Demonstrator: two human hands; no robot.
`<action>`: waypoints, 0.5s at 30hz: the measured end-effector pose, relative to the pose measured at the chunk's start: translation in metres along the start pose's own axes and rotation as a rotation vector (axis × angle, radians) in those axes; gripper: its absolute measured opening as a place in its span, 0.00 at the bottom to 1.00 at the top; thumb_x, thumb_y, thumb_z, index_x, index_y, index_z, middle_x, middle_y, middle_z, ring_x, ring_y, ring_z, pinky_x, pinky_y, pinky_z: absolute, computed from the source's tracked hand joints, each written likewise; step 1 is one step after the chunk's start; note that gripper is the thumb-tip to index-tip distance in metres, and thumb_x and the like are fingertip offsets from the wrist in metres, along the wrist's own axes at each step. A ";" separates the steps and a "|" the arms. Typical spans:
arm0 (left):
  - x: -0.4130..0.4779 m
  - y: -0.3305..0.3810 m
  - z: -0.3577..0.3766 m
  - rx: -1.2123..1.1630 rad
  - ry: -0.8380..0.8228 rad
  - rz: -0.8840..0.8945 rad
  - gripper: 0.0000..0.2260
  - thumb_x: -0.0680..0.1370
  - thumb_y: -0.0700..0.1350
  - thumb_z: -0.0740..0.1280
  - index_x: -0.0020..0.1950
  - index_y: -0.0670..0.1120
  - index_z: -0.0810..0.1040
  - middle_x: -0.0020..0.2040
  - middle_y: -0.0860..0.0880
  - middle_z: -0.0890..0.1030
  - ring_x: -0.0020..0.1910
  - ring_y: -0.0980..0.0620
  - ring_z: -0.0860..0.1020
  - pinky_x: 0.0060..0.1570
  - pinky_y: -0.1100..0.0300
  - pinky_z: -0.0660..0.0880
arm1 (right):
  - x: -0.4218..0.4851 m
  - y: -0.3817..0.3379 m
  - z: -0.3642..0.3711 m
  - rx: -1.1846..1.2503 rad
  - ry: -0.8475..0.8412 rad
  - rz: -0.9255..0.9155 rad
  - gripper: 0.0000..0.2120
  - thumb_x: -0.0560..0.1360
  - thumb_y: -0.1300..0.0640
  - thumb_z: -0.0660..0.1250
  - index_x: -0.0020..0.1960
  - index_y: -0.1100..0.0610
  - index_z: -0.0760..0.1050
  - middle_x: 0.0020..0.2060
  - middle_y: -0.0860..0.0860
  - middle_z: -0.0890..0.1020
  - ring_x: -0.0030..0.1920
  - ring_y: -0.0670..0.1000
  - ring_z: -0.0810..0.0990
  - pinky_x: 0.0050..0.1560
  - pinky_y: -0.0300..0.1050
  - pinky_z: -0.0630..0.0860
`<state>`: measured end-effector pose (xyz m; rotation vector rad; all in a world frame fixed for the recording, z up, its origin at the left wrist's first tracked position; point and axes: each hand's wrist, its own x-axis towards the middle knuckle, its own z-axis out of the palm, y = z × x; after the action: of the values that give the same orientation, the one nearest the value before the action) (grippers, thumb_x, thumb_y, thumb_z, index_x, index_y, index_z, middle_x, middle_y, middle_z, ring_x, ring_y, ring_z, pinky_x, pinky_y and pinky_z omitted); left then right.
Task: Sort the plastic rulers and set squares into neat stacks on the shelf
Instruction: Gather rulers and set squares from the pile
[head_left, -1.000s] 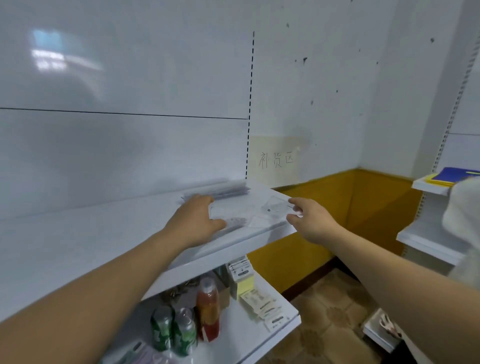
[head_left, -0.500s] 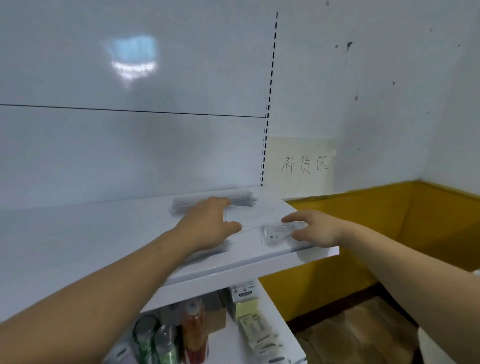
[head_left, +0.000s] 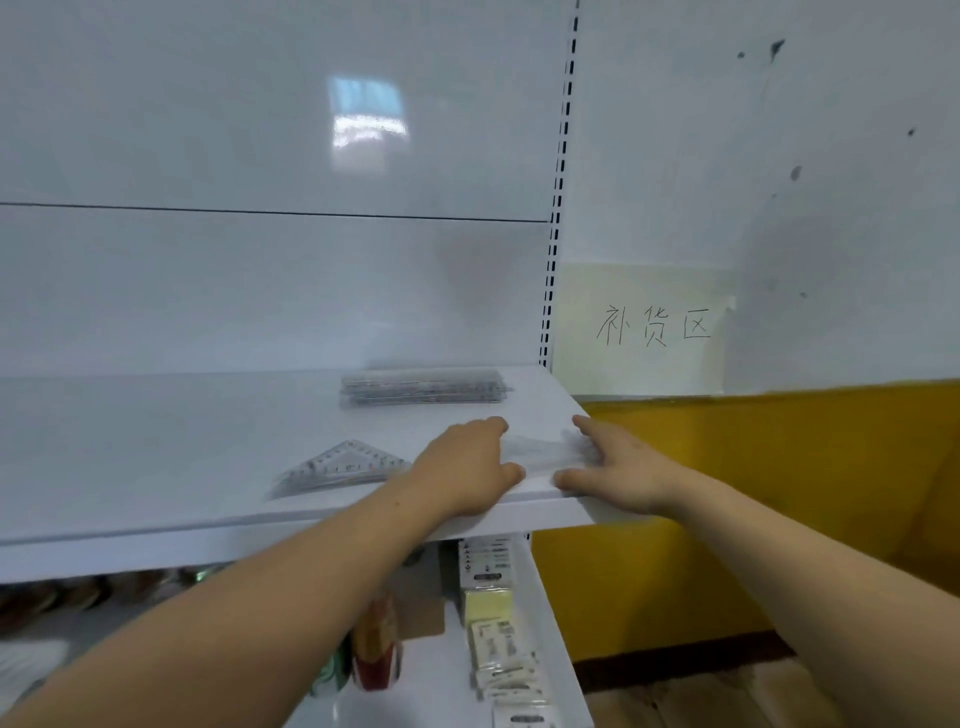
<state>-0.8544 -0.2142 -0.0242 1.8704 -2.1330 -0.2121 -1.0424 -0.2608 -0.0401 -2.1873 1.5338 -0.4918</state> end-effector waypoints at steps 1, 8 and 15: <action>0.000 0.003 0.003 -0.030 -0.003 -0.007 0.27 0.78 0.53 0.62 0.74 0.46 0.60 0.72 0.46 0.67 0.67 0.46 0.69 0.64 0.53 0.67 | -0.001 0.002 0.000 -0.005 0.002 -0.002 0.43 0.70 0.42 0.70 0.77 0.52 0.53 0.75 0.50 0.60 0.72 0.52 0.62 0.68 0.47 0.61; 0.001 0.007 0.007 -0.062 0.028 -0.036 0.21 0.79 0.50 0.60 0.70 0.43 0.66 0.69 0.45 0.69 0.64 0.47 0.70 0.59 0.57 0.67 | 0.002 0.006 -0.005 -0.059 -0.051 -0.014 0.42 0.70 0.38 0.69 0.76 0.51 0.55 0.74 0.50 0.61 0.71 0.52 0.62 0.68 0.47 0.62; 0.005 -0.003 -0.016 0.043 -0.024 -0.023 0.29 0.78 0.56 0.61 0.75 0.46 0.60 0.75 0.48 0.62 0.72 0.48 0.63 0.69 0.54 0.61 | 0.014 -0.023 -0.021 -0.176 -0.100 -0.040 0.40 0.71 0.36 0.66 0.76 0.49 0.55 0.76 0.49 0.59 0.74 0.52 0.59 0.71 0.48 0.58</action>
<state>-0.8473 -0.2181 -0.0089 1.9264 -2.1491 -0.1963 -1.0300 -0.2703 -0.0099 -2.3406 1.5335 -0.2642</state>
